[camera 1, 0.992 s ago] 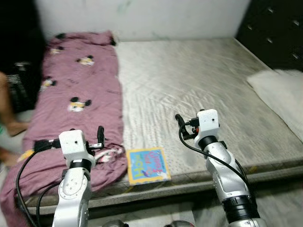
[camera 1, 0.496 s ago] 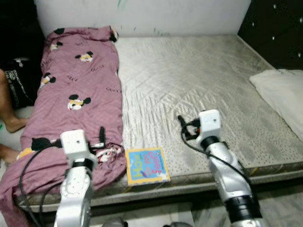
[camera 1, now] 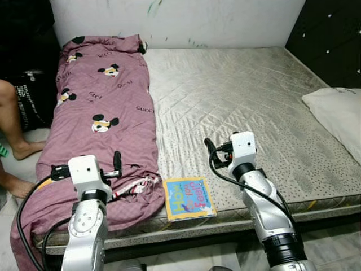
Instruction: Clean up the room
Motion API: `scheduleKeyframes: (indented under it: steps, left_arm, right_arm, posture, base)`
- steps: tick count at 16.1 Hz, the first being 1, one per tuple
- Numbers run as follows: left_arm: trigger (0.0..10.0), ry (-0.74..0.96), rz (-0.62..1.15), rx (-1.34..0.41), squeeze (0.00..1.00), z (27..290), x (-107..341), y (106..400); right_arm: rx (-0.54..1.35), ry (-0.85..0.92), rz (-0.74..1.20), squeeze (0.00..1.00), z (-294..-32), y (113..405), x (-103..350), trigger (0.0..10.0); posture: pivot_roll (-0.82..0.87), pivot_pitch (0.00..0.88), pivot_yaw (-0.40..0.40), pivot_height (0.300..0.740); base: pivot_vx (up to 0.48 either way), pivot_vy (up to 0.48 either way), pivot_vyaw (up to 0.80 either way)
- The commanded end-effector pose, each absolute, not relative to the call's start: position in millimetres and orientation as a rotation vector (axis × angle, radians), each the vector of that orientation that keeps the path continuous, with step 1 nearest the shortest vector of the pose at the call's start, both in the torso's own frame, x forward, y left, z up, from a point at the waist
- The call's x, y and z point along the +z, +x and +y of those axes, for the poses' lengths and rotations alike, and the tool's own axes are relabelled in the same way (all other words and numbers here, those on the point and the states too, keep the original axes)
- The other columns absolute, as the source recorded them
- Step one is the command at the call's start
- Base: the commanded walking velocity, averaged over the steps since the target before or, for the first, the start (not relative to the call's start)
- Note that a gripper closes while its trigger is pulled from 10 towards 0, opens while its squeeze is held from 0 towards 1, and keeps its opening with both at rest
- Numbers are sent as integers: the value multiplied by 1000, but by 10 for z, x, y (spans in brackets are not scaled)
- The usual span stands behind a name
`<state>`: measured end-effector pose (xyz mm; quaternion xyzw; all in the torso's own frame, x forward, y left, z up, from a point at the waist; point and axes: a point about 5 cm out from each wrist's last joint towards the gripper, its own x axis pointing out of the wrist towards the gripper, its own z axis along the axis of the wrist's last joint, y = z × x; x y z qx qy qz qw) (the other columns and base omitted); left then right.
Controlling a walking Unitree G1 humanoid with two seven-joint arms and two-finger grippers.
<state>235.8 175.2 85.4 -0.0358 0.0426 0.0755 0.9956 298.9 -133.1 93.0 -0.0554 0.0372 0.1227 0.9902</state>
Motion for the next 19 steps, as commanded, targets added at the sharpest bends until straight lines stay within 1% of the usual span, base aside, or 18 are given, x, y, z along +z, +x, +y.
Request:
scheduleKeyframes:
  steps: [1, 3, 7, 8, 9, 10, 14, 19]
  left_arm:
    - [10000, -79, 82, 141, 0, 1726, 878, 2379]
    - [10000, -77, 80, 150, 0, 1736, 880, 2381]
    - [10000, -46, 71, 175, 0, 1865, 897, 2401]
    - [10000, -19, 74, 191, 0, 1934, 882, 2369]
    - [10000, -18, 72, 192, 0, 1947, 878, 2351]
    - [10000, -18, 82, 221, 0, 2001, 843, 2279]
    - [10000, -1, 96, 234, 0, 2043, 813, 2116]
    - [10000, 6, 111, 232, 0, 2055, 788, 2084]
  right_arm:
    - [228, -116, 81, 0, -1372, 3007, 939, 10000]
    - [227, -115, 80, 0, -1370, 3011, 942, 10000]
    - [212, -93, 51, 0, -1404, 2998, 996, 10000]
    - [206, -85, 41, 0, -1438, 2981, 1021, 10000]
    - [204, -83, 37, 0, -1448, 2973, 1029, 10000]
    - [206, -86, 40, 0, -1465, 2950, 1031, 10000]
    - [213, -94, 63, 0, -1541, 2850, 982, 10000]
    - [231, -95, 80, 0, -1555, 2801, 948, 10000]
  posture:
    - [-27, 0, -16, 740]
    - [-27, 0, -16, 740]
    - [-29, 0, -14, 740]
    - [-30, 0, -14, 740]
    - [-31, 0, -10, 740]
    - [-33, 0, -7, 740]
    - [-24, 0, -7, 740]
    - [-19, 0, -4, 740]
  base:
    - [0, 0, 0]
    - [0, 0, 0]
    - [0, 0, 0]
    - [0, 0, 0]
    - [0, 0, 0]
    - [0, 0, 0]
    - [0, 0, 0]
    - [0, 0, 0]
